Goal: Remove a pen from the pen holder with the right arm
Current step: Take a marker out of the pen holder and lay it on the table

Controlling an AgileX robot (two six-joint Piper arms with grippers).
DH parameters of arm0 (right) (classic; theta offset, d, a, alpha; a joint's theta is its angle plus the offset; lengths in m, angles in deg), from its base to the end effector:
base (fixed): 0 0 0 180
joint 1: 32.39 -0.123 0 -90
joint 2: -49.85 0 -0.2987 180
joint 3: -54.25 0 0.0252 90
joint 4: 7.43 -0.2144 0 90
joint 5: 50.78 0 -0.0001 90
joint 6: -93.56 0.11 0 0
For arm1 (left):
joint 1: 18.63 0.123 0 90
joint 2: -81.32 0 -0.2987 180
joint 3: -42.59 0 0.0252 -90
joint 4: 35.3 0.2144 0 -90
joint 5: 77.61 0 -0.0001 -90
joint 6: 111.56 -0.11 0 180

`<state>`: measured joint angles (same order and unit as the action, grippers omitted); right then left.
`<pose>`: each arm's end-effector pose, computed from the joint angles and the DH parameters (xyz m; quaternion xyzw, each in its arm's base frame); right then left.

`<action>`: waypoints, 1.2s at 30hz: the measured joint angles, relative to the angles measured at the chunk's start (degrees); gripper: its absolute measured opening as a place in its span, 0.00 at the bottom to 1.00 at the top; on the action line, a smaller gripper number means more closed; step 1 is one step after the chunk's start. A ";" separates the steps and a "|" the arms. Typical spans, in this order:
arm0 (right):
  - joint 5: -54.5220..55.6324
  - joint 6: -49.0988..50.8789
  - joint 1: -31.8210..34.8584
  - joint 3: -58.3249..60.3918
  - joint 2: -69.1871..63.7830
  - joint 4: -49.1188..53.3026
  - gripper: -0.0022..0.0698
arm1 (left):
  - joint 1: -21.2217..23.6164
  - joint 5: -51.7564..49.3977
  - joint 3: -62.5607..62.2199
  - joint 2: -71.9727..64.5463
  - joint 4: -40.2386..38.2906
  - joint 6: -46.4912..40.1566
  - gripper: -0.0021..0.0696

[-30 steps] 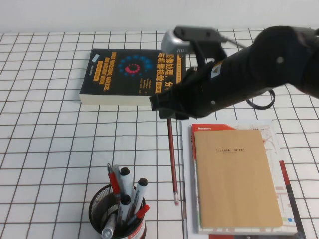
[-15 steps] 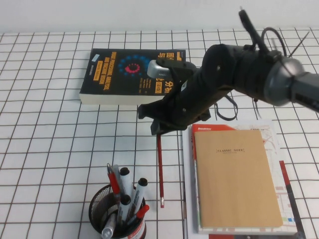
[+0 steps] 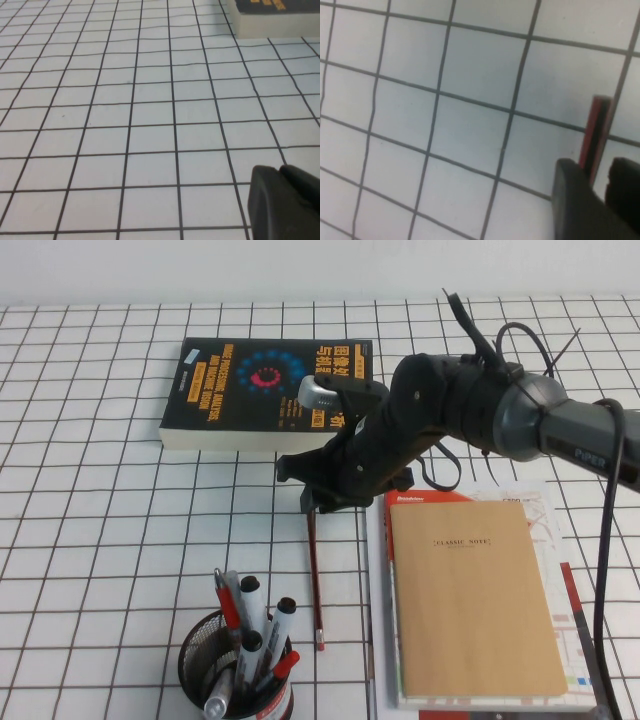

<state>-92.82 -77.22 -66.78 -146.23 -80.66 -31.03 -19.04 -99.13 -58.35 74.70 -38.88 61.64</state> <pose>0.3610 0.2828 0.2089 -0.0954 0.9520 0.2452 0.1564 0.0202 -0.0027 0.1662 0.0340 0.8040 0.0066 0.5937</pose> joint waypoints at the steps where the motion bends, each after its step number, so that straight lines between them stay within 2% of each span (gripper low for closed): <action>1: 0.09 0.00 0.00 0.00 -0.09 0.09 0.26 | 0.00 0.00 0.00 0.00 0.00 0.00 0.02; 3: 0.32 0.00 0.00 0.00 -0.09 0.23 0.37 | 0.00 0.00 0.00 0.00 0.00 0.00 0.02; 6: 0.35 0.00 0.00 0.00 -0.09 0.67 0.46 | 0.00 0.00 0.00 0.00 0.00 0.00 0.02; 11: -0.90 0.00 -0.11 0.00 1.78 4.18 0.48 | 0.00 0.00 0.00 0.00 0.00 0.00 0.02; 14: -0.77 0.00 -0.70 2.56 6.90 7.05 0.40 | 0.00 0.00 0.00 0.00 0.00 0.00 0.02; 18: 2.03 -0.37 -1.62 11.17 18.46 9.90 0.15 | 0.00 0.00 0.00 0.00 0.00 0.00 0.02; 21: 4.52 -2.19 -1.62 19.59 29.31 10.77 0.05 | 0.00 0.00 0.00 0.00 0.00 0.00 0.02; 30: 5.04 -3.97 -1.62 39.11 58.66 15.88 0.01 | 0.00 0.00 0.00 0.00 0.00 0.00 0.02; 36: 1.88 -3.31 -1.62 49.41 71.73 16.70 0.01 | 0.00 0.00 0.00 0.00 0.00 0.00 0.02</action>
<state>-90.94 -80.52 -68.40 -96.82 -8.93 -14.33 -19.04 -99.13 -58.35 74.70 -38.88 61.64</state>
